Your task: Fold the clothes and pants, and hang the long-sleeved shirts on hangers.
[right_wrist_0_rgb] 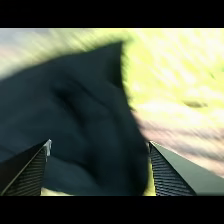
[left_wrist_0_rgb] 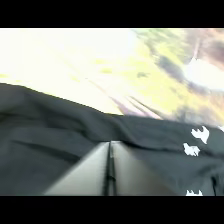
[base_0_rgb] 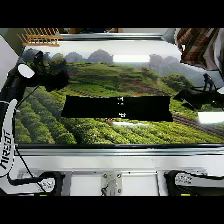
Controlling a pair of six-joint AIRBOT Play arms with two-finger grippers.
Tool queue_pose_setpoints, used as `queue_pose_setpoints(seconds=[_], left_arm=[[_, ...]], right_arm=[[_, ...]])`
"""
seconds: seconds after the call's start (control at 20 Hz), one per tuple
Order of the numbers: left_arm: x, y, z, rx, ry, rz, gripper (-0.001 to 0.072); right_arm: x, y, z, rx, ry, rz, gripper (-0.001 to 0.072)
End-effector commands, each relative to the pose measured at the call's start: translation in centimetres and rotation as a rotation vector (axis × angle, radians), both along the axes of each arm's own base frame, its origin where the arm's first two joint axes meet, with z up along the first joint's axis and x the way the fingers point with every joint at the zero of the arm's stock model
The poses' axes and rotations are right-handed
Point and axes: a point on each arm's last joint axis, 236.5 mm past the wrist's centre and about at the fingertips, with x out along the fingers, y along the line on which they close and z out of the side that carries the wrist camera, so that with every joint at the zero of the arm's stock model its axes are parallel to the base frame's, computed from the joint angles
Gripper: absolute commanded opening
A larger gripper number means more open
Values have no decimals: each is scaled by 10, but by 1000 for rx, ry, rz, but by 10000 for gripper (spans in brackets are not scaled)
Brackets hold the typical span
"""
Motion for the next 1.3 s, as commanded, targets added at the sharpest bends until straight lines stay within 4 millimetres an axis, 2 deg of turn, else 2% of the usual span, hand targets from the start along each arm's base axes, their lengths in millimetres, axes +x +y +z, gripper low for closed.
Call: queue_pose_setpoints(seconds=[0.0, 0.15, 0.3, 0.5, 0.65, 0.7, 0.8, 0.9, 0.95, 1.1, 1.25], left_arm=[[-13, -40, 22, 9, -46, -107, 7], [-25, -80, 20, 7, -45, -191, 7], [-30, -109, 21, 4, -65, -245, 7], [-33, -129, 25, -1, -94, -275, 8], [-34, -132, 25, -2, -95, -281, 7], [-34, -132, 25, -1, -95, -281, 7], [-34, -132, 25, -1, -95, -281, 7], [-34, -132, 22, -1, -88, -281, 8], [-34, -135, 16, -4, -74, -285, 8], [-40, -154, -17, 2, -3, -327, 7], [-39, -188, -58, 9, 26, -365, 7]], right_arm=[[-42, -11, -40, 171, 154, 57, 720], [-35, 2, -64, 275, 160, 63, 720], [-15, 25, -67, 373, 109, 58, 720], [2, 71, -67, 468, 98, 98, 718], [5, 102, -73, 457, 114, 160, 711], [7, 108, -75, 446, 111, 169, 681], [10, 111, -76, 431, 104, 171, 293], [11, 108, -72, 427, 95, 165, 72], [12, 105, -66, 421, 81, 162, 15], [13, 90, -35, 350, 58, 194, 15], [8, 76, 7, 225, 84, 289, 14]])
